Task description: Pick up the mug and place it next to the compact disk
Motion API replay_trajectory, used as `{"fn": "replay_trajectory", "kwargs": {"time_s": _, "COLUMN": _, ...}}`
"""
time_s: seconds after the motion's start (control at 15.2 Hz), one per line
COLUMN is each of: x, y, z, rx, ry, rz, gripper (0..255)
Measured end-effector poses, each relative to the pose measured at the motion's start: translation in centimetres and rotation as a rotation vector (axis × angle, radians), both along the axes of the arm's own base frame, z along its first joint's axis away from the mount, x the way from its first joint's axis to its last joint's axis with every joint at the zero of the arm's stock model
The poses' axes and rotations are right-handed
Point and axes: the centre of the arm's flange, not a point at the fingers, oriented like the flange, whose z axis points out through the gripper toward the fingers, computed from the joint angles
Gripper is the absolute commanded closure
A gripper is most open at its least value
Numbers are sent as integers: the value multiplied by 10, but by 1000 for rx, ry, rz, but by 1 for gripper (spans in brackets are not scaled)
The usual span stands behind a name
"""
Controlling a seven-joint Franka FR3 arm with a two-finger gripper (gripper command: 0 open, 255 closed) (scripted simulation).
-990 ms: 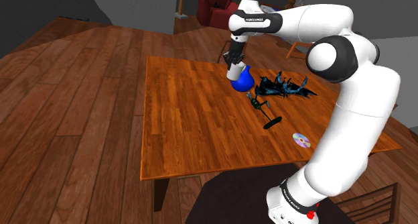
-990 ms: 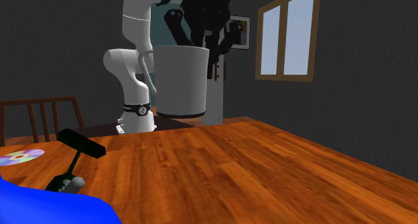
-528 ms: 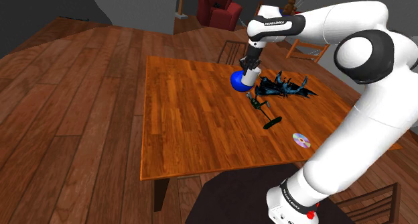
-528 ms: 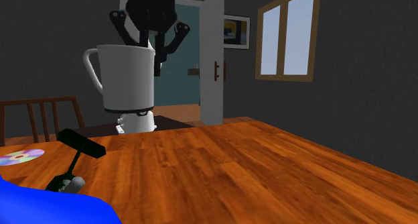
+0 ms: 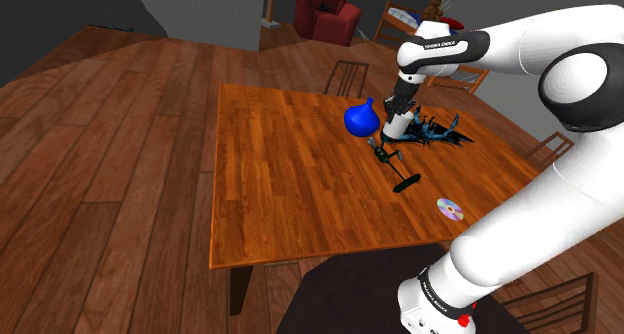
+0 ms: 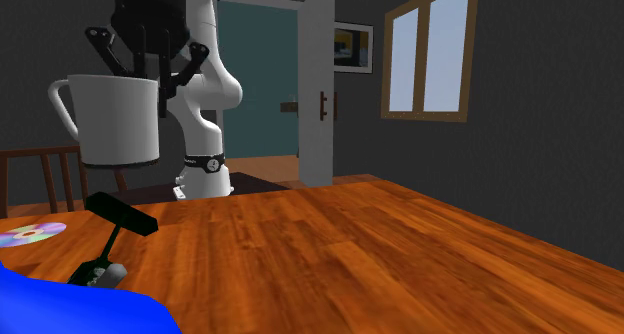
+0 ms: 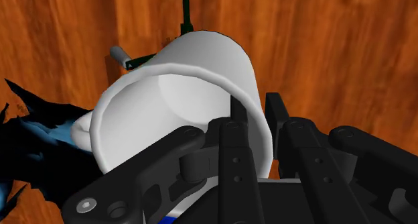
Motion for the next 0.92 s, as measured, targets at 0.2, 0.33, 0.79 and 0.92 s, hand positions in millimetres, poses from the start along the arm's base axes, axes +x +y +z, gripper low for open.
{"fn": "replay_trajectory", "kwargs": {"time_s": 0.2, "x": -34, "y": -22, "z": 3, "rx": 0, "ry": 0, "rz": 0, "gripper": 255}}
{"fn": "replay_trajectory", "kwargs": {"time_s": 0.33, "x": -52, "y": -40, "z": 2, "rx": 0, "ry": 0, "rz": 0, "gripper": 255}}
{"fn": "replay_trajectory", "kwargs": {"time_s": 0.79, "x": -128, "y": -91, "z": 4, "rx": 0, "ry": 0, "rz": 0, "gripper": 255}}
{"fn": "replay_trajectory", "kwargs": {"time_s": 0.92, "x": -152, "y": -107, "z": 2, "rx": 0, "ry": 0, "rz": 0, "gripper": 255}}
